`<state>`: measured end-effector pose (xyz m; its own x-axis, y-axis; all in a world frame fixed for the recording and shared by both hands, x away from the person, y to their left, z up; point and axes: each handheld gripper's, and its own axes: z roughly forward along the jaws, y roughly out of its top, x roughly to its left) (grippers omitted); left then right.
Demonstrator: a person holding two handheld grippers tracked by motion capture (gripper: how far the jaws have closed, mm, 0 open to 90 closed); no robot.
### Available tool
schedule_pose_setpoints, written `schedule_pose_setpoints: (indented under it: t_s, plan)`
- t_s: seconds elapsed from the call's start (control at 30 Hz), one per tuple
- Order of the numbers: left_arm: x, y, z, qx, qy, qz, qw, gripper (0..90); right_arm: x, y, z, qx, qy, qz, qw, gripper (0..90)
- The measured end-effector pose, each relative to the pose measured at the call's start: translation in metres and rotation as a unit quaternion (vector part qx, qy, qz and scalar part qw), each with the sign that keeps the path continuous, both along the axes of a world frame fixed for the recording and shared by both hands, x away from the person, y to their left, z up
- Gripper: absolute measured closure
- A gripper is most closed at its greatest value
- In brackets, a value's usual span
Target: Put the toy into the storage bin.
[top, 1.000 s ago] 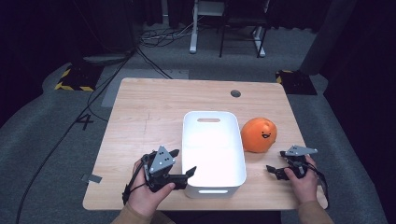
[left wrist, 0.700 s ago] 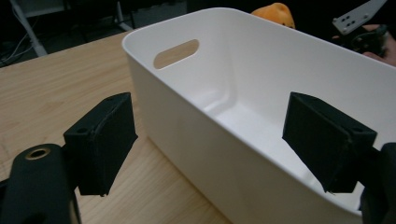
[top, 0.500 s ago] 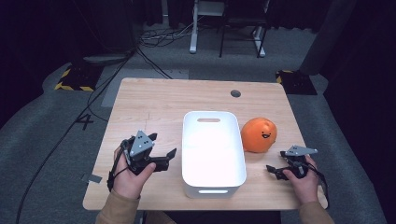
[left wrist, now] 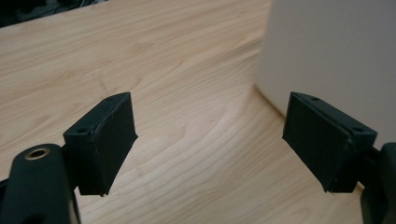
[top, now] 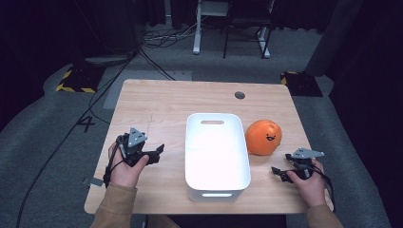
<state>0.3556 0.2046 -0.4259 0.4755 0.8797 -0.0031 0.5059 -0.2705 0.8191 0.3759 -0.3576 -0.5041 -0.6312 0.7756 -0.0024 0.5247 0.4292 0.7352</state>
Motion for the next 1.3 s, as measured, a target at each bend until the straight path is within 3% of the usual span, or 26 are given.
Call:
schedule_pose_setpoints:
  t_s: [0.33,0.37,0.5,0.83,1.0,1.3]
  plan:
    - [0.02,0.014,-0.032,0.008,0.041,0.024,0.9988,21.4,-0.002,-0.001,0.0,0.0,-0.004,-0.001,1.0,14.0]
    - [0.024,0.014,-0.039,0.01,0.054,0.026,0.9981,21.8,-0.002,-0.001,0.0,0.001,-0.004,-0.002,1.0,14.3]
    - [0.03,0.015,-0.046,0.027,0.071,0.027,0.9967,21.7,-0.002,-0.001,0.0,0.001,-0.004,-0.002,1.0,14.4]
    - [0.048,0.008,-0.068,0.031,0.107,0.024,0.9934,21.6,-0.002,-0.001,0.001,0.002,-0.003,-0.005,1.0,14.6]
    - [0.052,0.006,-0.074,0.041,0.105,0.023,0.9933,18.0,-0.003,0.0,0.001,0.003,-0.003,-0.009,0.9999,15.0]
    - [0.055,0.007,-0.076,0.036,0.099,0.012,0.9944,14.5,-0.003,-0.002,0.001,0.002,-0.004,-0.008,1.0,16.8]
